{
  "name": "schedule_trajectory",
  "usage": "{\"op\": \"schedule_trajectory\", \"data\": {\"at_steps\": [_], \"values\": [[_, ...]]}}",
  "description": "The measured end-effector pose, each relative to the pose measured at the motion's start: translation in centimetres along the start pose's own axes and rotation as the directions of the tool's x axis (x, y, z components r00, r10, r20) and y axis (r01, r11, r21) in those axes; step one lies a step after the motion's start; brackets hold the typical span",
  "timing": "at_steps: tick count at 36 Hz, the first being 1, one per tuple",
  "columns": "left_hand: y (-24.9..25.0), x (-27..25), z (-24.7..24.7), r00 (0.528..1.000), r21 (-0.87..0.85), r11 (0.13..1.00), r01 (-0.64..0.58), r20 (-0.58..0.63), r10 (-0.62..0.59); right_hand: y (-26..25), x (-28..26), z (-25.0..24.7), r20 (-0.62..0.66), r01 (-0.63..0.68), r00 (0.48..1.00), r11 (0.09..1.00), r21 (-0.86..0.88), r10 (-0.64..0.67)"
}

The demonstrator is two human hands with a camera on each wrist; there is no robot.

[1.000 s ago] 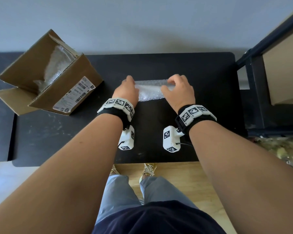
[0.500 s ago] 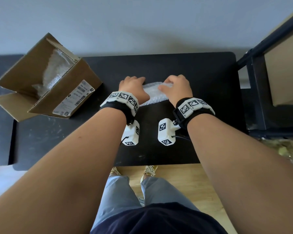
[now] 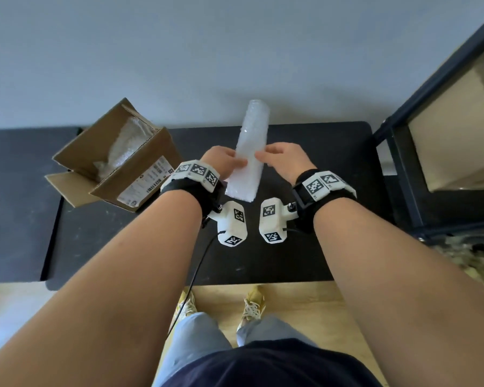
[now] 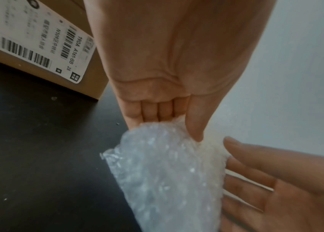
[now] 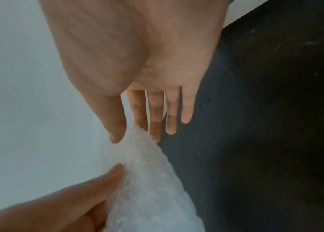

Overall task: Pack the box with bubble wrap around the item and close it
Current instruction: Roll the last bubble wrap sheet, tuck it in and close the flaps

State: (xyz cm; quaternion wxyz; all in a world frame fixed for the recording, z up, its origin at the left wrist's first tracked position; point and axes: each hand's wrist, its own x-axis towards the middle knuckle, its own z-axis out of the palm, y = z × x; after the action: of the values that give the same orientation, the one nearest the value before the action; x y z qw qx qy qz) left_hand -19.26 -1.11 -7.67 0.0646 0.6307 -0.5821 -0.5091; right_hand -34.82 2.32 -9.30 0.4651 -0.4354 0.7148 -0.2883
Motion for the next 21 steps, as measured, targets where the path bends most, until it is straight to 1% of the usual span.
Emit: {"op": "schedule_trajectory", "data": {"at_steps": [2,5,7,9,13,18,21], "values": [[0.2,-0.7,-0.4,1.0,-0.047,0.999,0.001,0.017,0.0,-0.5,-0.3,0.0,-0.024,0.001,1.0,1.0,0.032,-0.001],[0.2,-1.6,-0.7,0.999,-0.107,0.994,0.017,0.045,-0.012,-1.0,-0.6,0.1,-0.006,-0.026,1.0,0.99,0.136,0.027],[0.1,-2.2,-0.8,0.997,-0.175,0.983,0.054,0.066,-0.043,-1.3,-1.0,0.1,0.005,-0.015,1.0,0.983,0.185,0.014],[0.0,-2.6,-0.9,0.994,-0.235,0.967,0.1,0.071,-0.086,-1.7,-1.5,0.3,-0.007,0.024,1.0,0.975,0.22,-0.023],[-0.5,-3.1,-1.2,0.986,-0.293,0.942,0.164,0.079,-0.147,-2.1,-2.4,0.7,-0.026,0.072,0.997,0.972,0.224,-0.068],[-1.0,-4.0,-2.1,0.984,-0.331,0.928,0.168,0.11,-0.139,-2.3,-2.9,1.6,-0.017,0.085,0.996,0.97,0.228,-0.084],[-1.1,-4.6,-2.7,0.982,-0.386,0.906,0.176,0.13,-0.136,-2.4,-3.2,2.0,-0.056,0.146,0.989,0.974,0.171,-0.139]]}}
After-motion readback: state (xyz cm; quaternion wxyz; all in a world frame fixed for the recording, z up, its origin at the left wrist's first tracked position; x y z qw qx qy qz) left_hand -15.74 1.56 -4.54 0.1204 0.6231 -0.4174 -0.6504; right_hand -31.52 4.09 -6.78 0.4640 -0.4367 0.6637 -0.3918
